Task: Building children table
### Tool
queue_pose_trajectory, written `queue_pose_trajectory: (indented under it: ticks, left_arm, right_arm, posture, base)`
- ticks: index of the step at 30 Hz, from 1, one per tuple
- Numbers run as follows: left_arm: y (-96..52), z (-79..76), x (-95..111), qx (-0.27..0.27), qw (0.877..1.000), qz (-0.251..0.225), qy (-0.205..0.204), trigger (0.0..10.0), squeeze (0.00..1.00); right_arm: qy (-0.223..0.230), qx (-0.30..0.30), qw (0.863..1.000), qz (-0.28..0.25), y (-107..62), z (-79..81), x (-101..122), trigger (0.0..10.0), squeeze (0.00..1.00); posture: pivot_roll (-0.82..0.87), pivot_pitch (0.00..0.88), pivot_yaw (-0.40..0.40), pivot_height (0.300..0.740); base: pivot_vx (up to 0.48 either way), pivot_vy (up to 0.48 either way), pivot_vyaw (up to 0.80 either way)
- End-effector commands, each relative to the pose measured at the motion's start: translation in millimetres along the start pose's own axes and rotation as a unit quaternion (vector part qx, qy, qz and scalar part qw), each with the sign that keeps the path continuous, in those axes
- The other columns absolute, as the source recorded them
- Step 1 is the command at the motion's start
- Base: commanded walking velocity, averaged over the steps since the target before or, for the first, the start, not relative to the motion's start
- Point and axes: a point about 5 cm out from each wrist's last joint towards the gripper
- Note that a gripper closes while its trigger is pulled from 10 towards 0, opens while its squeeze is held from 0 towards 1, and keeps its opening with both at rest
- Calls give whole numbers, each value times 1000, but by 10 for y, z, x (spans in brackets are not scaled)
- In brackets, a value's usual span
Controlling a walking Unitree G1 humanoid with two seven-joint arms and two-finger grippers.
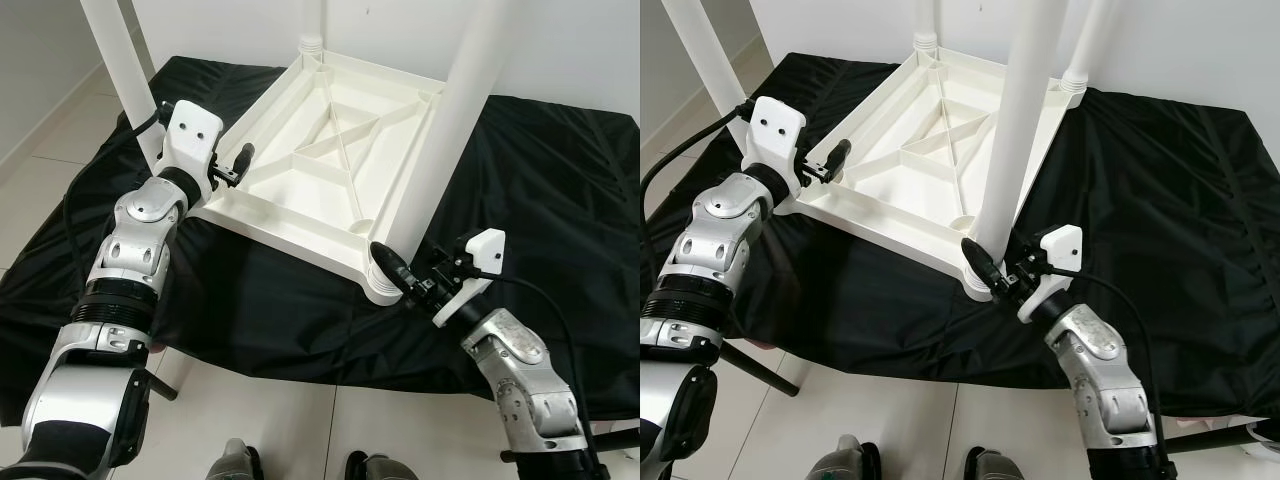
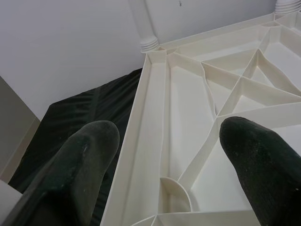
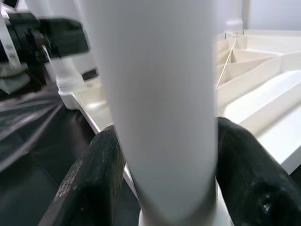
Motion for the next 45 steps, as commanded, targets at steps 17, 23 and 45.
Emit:
queue_pose_trajectory:
  ticks: [17,23,45]
  left_arm:
    - [2,-59,-17,-10,1000,-1,-11,10000,0]
    - [18,-78,-4,-15,1000,-4,-13,10000,0]
    - [69,-121,30,-31,999,-9,-10,10000,0]
  right_arm:
    - [-33,-160,985,47,-48,-136,-63,10000,0]
    - [-26,-236,971,37,-114,-262,-34,10000,0]
    - [-35,-425,904,22,-508,-895,19,10000,0]
  posture:
    - [-48,131,-7,740]
    - [-57,130,-2,740]
    - [-85,120,19,740]
  base:
    - [0,0,0]
    - [0,0,0]
    - [0,0,0]
Point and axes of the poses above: a point about 5 cm out from each wrist's last joint towards the gripper, its own y axis pointing out of the wrist towards the gripper, its own x axis along the axis of the wrist's last joint, z = x × y, and after that the axes turned 1 degree about -y, right-handed
